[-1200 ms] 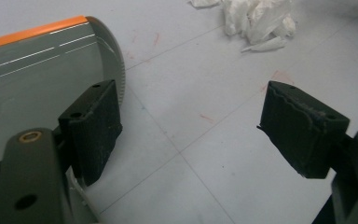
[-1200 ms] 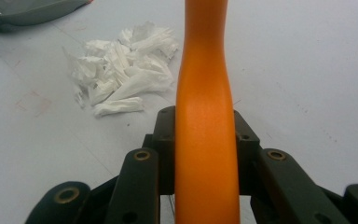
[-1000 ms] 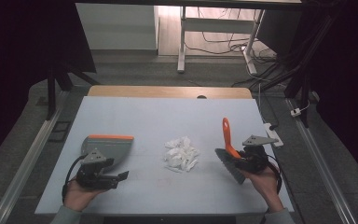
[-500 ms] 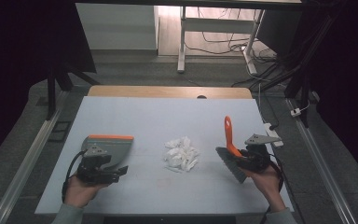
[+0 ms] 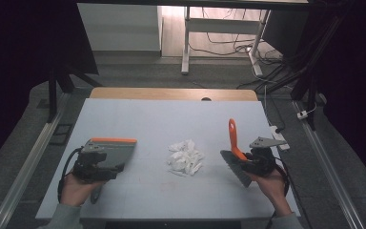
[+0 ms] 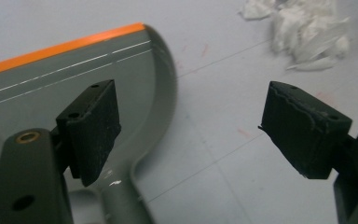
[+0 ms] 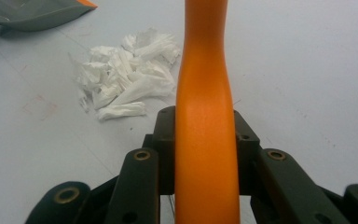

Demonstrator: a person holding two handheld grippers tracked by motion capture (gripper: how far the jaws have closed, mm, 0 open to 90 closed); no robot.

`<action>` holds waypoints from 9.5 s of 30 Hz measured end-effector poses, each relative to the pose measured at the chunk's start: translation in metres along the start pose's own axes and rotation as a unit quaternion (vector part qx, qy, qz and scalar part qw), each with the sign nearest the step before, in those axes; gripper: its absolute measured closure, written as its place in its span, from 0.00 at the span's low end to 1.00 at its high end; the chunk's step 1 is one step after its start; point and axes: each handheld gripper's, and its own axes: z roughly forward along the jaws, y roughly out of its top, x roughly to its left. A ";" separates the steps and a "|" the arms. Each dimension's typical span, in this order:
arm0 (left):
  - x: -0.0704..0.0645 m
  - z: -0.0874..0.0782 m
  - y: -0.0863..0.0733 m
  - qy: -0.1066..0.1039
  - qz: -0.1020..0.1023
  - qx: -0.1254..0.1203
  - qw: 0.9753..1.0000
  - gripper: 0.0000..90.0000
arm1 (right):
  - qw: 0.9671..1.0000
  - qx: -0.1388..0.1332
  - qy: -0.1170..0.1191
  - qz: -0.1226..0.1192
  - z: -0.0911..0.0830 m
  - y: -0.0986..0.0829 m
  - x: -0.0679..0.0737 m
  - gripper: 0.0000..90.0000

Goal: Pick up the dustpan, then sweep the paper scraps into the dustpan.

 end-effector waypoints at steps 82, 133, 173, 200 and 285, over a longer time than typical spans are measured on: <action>0.039 0.033 -0.046 0.031 -0.149 0.088 0.984 0.67 | 1.000 0.017 -0.005 0.000 0.007 -0.004 0.002 0.78; 0.064 0.014 -0.026 -0.041 -0.051 -0.043 0.997 0.68 | 1.000 -0.016 -0.013 0.014 0.000 0.005 0.004 0.78; 0.038 0.003 -0.023 -0.138 0.074 -0.038 0.987 0.68 | 0.999 -0.040 0.004 0.002 0.017 0.034 0.012 0.78; 0.010 0.012 -0.022 -0.184 0.159 0.014 0.970 0.68 | 0.999 -0.035 0.012 -0.008 0.021 0.034 0.016 0.78; 0.004 0.033 -0.032 -0.207 0.196 0.126 0.950 0.68 | 0.999 0.018 -0.043 0.001 0.124 0.074 0.009 0.78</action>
